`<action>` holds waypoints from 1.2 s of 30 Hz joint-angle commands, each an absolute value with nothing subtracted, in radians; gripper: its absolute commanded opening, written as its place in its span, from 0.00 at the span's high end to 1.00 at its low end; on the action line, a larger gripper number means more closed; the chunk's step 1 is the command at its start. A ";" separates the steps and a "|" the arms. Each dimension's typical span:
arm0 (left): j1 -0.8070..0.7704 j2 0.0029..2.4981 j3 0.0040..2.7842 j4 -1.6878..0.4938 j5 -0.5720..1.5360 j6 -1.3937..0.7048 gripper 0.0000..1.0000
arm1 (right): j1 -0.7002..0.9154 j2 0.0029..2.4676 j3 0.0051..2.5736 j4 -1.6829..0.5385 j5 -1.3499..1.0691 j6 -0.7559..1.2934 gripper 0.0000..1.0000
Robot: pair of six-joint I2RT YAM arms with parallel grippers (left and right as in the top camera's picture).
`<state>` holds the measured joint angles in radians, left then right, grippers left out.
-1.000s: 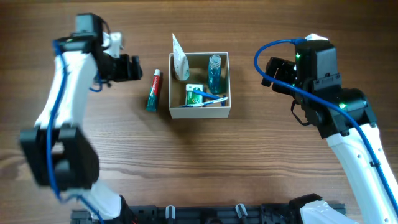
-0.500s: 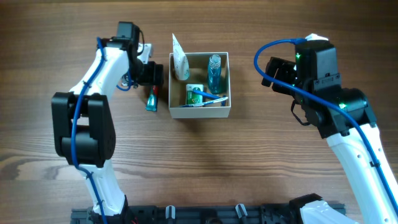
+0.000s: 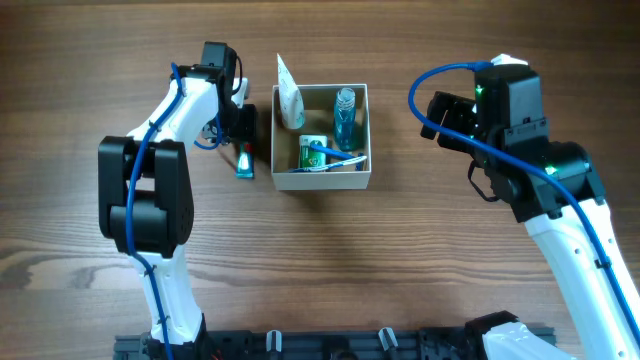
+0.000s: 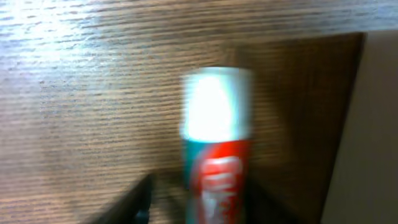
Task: Pack container
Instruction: 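Grasp the Colgate toothpaste tube with the left gripper and lift, then lower the toothpaste into the box and open the left gripper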
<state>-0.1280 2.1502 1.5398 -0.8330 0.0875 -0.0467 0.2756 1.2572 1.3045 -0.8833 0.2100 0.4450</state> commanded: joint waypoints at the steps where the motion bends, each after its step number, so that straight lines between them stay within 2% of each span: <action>1: -0.124 2.186 1.536 -0.838 0.047 -0.099 0.78 | 0.275 1.264 1.316 -0.883 0.202 0.455 0.00; 4: -0.124 2.186 1.536 -0.861 0.047 -0.099 0.92 | 0.275 1.264 1.316 -0.883 0.202 0.454 0.00; 6: -0.122 2.182 1.536 -0.881 0.047 -0.099 0.96 | 0.275 1.264 1.316 -0.883 0.202 0.455 0.00; 15: -0.110 2.021 1.538 -0.995 0.042 -0.090 0.96 | 0.275 1.264 1.316 -0.883 0.202 0.455 0.00; 23: -0.157 1.681 1.538 -1.093 0.044 -0.068 0.96 | 0.275 1.264 1.316 -0.883 0.202 0.455 0.00; 29: -0.307 1.494 1.538 -1.055 0.044 0.224 0.96 | 0.275 1.264 1.316 -0.883 0.202 0.455 0.00; 32: -0.410 1.483 1.538 -1.031 0.044 0.416 0.96 | 0.275 1.264 1.316 -0.883 0.202 0.455 0.00; 36: -0.505 1.532 1.537 -0.996 0.044 0.568 0.96 | 0.275 1.264 1.316 -0.883 0.202 0.455 0.00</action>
<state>-0.4290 1.4818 1.5364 -1.0203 0.0494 0.3157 0.2756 1.2572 1.3045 -0.8833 0.2100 0.4450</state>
